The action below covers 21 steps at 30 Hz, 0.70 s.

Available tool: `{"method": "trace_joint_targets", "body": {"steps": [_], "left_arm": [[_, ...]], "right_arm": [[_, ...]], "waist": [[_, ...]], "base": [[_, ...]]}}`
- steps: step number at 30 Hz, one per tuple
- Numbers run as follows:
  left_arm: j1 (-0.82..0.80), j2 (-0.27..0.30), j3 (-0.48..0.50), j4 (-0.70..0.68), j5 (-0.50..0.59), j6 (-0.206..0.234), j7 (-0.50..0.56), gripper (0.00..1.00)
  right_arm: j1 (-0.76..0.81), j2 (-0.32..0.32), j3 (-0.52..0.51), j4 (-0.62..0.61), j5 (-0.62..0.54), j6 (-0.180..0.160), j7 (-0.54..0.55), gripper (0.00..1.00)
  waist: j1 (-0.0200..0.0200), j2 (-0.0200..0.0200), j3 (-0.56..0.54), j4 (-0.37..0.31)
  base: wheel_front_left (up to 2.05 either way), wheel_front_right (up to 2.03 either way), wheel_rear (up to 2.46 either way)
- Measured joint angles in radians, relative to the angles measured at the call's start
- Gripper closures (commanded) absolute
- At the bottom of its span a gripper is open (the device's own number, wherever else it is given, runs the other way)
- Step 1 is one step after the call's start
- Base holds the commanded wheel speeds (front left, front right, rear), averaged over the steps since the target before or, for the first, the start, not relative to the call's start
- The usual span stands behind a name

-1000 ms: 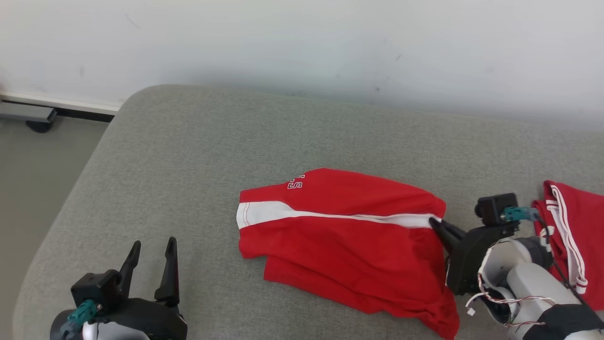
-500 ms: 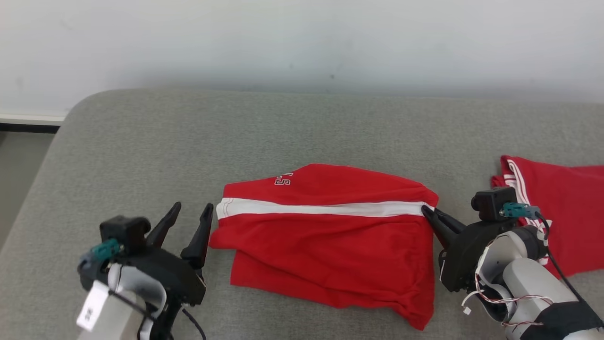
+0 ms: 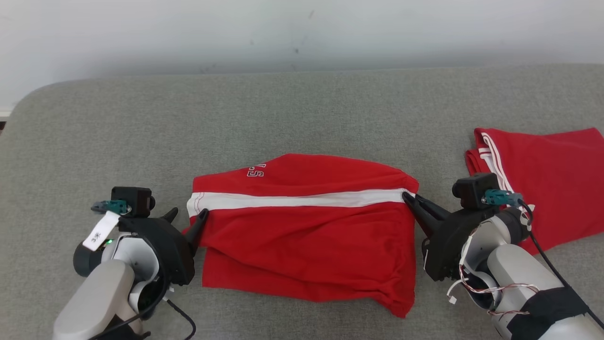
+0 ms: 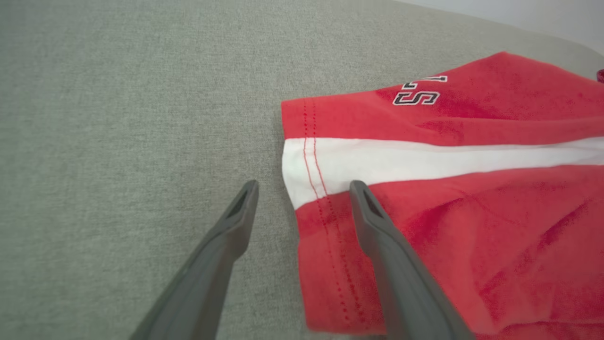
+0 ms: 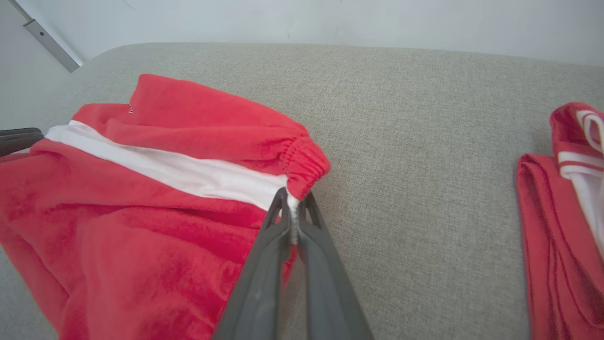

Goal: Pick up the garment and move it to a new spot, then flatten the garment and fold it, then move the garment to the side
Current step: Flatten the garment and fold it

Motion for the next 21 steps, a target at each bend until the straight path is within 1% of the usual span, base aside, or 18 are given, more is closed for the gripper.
{"method": "trace_joint_targets", "body": {"steps": [6, 7, 12, 18, 19, 20, 21], "left_arm": [[-0.051, -0.020, -0.007, 0.070, -0.011, -0.008, 0.043, 0.00], [-0.105, -0.053, -0.022, 0.137, -0.048, -0.009, 0.053, 1.00], [-0.130, -0.061, -0.049, 0.137, -0.049, -0.009, 0.036, 1.00], [-0.131, -0.053, -0.072, 0.146, -0.058, -0.009, 0.019, 1.00], [-0.131, -0.050, -0.072, 0.155, -0.064, -0.009, 0.019, 0.91], [-0.130, -0.045, -0.077, 0.163, -0.067, -0.009, 0.021, 0.14], [-0.130, -0.041, -0.080, 0.170, -0.067, -0.009, 0.020, 0.00]], "right_arm": [[-0.017, 0.003, 0.008, 0.000, -0.005, 0.000, 0.000, 1.00], [-0.017, -0.005, 0.013, 0.002, -0.005, 0.000, -0.002, 1.00], [-0.017, -0.008, 0.012, 0.006, -0.004, 0.000, -0.008, 1.00], [-0.017, -0.009, 0.012, 0.016, -0.003, 0.000, -0.012, 1.00], [-0.018, -0.008, 0.013, 0.017, -0.003, 0.000, -0.012, 1.00], [-0.018, -0.007, 0.014, 0.017, -0.002, 0.000, -0.012, 1.00], [-0.018, -0.006, 0.016, 0.017, -0.002, 0.000, -0.012, 1.00]], "waist": [[0.0000, 0.0000, 0.018, -0.021], [-0.0002, 0.0000, 0.029, -0.021], [-0.0001, 0.0000, 0.031, -0.007], [-0.0001, 0.0000, 0.022, 0.009], [-0.0002, 0.0000, 0.020, 0.010], [-0.0002, 0.0000, 0.019, 0.011], [-0.0002, 0.0000, 0.018, 0.012]], "base": [[0.00, 0.00, 0.00], [0.00, 0.00, 0.00], [0.00, 0.00, 0.00], [0.00, 0.00, 0.00], [0.00, 0.00, 0.00], [0.00, 0.00, 0.00], [0.00, 0.00, 0.00]]}}
